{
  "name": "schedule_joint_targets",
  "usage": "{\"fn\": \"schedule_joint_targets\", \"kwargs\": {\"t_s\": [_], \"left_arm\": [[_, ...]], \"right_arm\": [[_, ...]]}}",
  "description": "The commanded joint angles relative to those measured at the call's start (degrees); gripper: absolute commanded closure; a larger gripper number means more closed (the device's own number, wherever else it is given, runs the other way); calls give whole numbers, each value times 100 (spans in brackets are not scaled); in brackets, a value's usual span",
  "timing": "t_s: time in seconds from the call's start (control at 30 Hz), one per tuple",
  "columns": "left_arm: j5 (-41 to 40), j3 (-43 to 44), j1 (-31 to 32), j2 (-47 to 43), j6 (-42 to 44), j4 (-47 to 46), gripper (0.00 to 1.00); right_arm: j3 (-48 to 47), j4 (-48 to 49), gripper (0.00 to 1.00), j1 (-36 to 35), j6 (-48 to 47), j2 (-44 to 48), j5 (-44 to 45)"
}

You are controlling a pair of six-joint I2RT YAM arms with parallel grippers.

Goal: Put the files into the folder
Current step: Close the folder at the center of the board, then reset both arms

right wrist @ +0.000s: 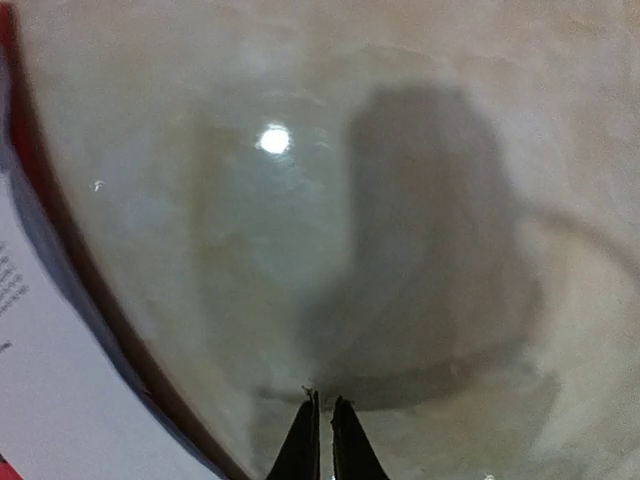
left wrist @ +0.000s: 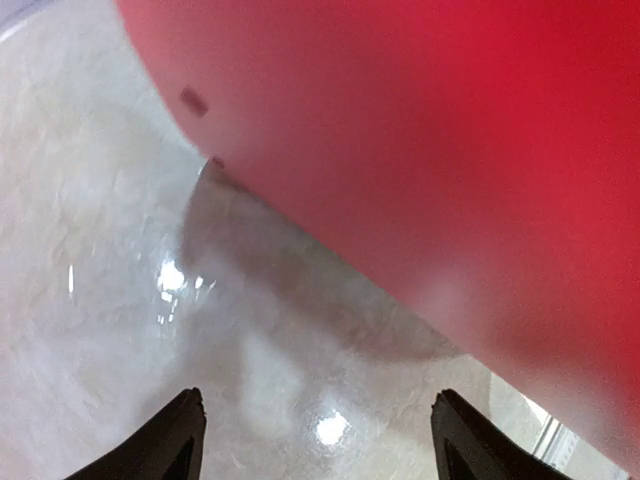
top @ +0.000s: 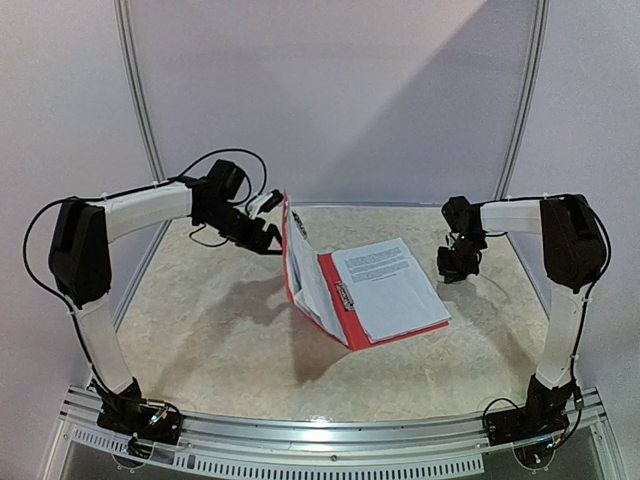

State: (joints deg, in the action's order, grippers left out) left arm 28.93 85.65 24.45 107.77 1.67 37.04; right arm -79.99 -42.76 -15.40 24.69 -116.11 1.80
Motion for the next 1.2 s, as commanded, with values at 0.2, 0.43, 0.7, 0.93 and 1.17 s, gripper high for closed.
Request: {"fn": "schedule_joint_targets", "kwargs": {"t_s": [0.2, 0.43, 0.7, 0.93, 1.17], "left_arm": [[-777, 3870, 1582, 2184, 1296, 1686, 19], [-1480, 5173, 2268, 3285, 2318, 2397, 18], [-1641, 4630, 2200, 2092, 2525, 2458, 16], [-1598, 2887, 577, 99, 2119, 2128, 16], [-1717, -358, -2184, -2203, 1720, 698, 12]], "right_arm": [[1189, 1150, 98, -414, 291, 67, -1954], [1947, 2067, 99, -699, 933, 563, -2642], [1932, 908, 97, -232, 630, 1759, -1614], [1599, 142, 55, 272, -258, 3274, 277], [2440, 909, 2, 353, -1011, 5113, 990]]}}
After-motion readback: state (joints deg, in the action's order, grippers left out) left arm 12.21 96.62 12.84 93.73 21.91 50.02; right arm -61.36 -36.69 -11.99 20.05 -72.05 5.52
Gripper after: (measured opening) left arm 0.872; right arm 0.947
